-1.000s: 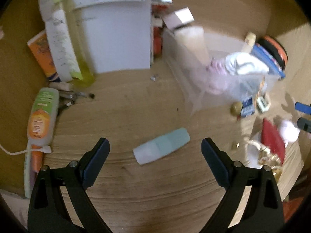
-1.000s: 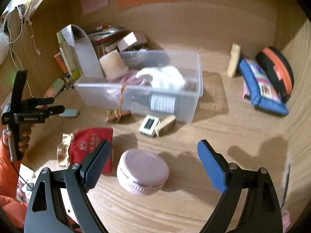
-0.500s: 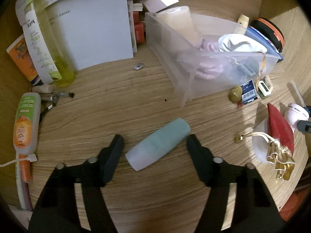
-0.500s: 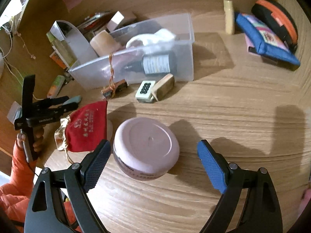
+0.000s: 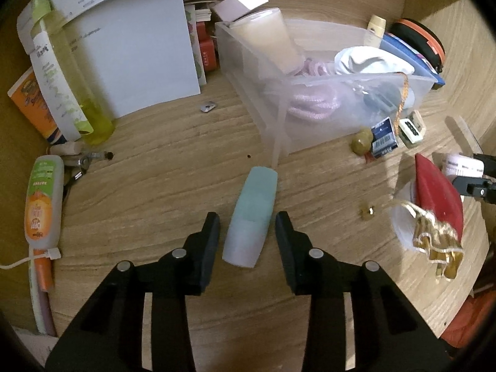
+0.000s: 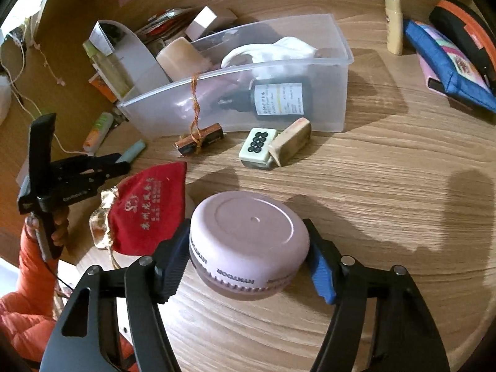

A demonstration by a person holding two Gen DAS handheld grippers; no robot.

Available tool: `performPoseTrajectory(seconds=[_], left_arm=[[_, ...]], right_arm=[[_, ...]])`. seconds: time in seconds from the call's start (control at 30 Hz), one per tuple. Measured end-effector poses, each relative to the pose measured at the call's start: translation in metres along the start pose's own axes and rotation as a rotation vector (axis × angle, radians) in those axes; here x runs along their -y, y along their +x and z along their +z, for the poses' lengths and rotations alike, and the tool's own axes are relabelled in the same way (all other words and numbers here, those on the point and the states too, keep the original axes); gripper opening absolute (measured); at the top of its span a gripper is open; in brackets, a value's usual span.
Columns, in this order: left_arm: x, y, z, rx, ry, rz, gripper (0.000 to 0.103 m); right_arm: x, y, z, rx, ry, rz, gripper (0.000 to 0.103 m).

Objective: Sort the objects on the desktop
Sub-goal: 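Grasp the mint-green tube with the left gripper while the right gripper grasps the pink compact, then carry the tube and pink compact into the clear box and release them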

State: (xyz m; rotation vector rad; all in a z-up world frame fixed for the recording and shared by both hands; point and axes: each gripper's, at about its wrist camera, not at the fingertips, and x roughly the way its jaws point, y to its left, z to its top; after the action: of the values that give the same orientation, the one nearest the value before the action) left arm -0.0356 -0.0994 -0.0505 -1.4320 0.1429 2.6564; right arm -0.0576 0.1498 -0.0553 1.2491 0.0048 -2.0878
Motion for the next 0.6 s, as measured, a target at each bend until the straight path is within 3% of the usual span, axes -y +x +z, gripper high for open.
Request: performPoseTrajectory(seconds=[0.2, 0.3, 0.6], left_arm=[[0.002, 0.005, 0.005, 0.029, 0.001, -0.030, 0.037], [0.006, 0.005, 0.004, 0.048, 0.012, -0.028, 0.024], [0.009, -0.014, 0.001, 0.114, -0.042, -0.044, 0.024]], right_arm=[[-0.001, 0.000, 0.001, 0.022, -0.001, 0.000, 0.062], [0.000, -0.001, 0.002, 0.036, -0.003, -0.009, 0.062], [-0.001, -0.019, 0.011, 0.101, 0.006, -0.001, 0.062]])
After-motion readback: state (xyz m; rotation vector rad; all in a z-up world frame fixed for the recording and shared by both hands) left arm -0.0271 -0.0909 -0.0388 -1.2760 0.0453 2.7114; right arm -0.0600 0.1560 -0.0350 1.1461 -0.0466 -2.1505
